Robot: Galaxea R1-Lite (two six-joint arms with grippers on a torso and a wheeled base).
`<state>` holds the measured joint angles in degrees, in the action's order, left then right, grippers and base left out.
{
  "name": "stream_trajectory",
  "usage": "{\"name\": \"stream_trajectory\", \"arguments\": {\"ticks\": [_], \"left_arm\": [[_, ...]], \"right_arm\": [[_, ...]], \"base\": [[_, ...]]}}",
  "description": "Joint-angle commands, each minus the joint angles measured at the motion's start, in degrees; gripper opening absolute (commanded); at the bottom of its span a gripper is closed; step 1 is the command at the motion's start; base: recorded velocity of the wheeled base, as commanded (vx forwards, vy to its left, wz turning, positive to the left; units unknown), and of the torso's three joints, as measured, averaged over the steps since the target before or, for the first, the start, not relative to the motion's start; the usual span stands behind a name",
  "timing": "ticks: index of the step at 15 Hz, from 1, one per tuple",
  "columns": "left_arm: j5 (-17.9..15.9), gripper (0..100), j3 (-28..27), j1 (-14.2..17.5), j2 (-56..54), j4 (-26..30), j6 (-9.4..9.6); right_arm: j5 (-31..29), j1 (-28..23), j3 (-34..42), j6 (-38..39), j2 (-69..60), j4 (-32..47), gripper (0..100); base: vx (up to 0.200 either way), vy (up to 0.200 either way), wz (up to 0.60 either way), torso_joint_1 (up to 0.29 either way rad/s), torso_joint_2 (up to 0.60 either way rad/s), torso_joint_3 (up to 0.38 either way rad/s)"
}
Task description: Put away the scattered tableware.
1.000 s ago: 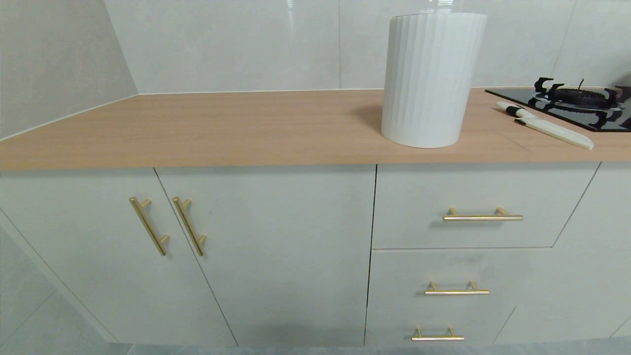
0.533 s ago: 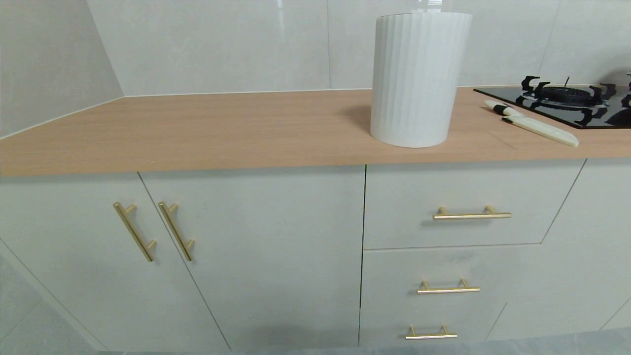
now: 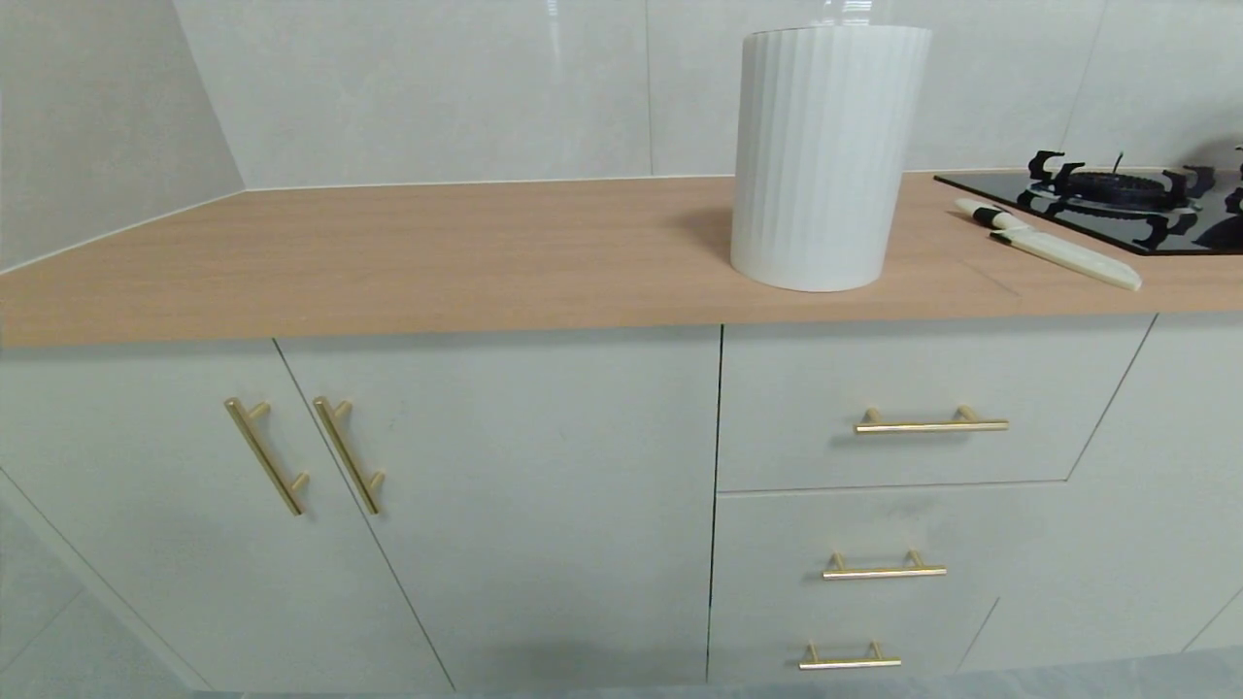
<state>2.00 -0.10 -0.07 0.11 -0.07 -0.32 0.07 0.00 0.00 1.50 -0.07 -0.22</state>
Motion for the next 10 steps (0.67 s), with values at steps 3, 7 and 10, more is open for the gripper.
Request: {"name": "stream_trajectory", "arguments": {"ticks": [3, 7, 10], "left_arm": [[0.02, 100, 0.01, -0.01, -0.02, -0.01, -0.03], [0.02, 100, 0.01, -0.01, -0.02, -0.01, -0.03], [0.02, 100, 0.01, -0.01, -0.02, -0.01, -0.03]], "right_arm": [[0.01, 0.0, 0.0, -0.01, 0.07, -0.04, 100], [0.01, 0.0, 0.0, -0.01, 0.07, -0.04, 100], [0.01, 0.0, 0.0, 0.08, 0.07, -0.04, 100]], "base": [[0.0, -0.2, 0.0, 0.001, 0.0, 0.007], [0.0, -0.15, 0.0, 0.002, 0.0, 0.003], [0.0, 0.0, 0.0, 0.0, 0.0, 0.0]]}}
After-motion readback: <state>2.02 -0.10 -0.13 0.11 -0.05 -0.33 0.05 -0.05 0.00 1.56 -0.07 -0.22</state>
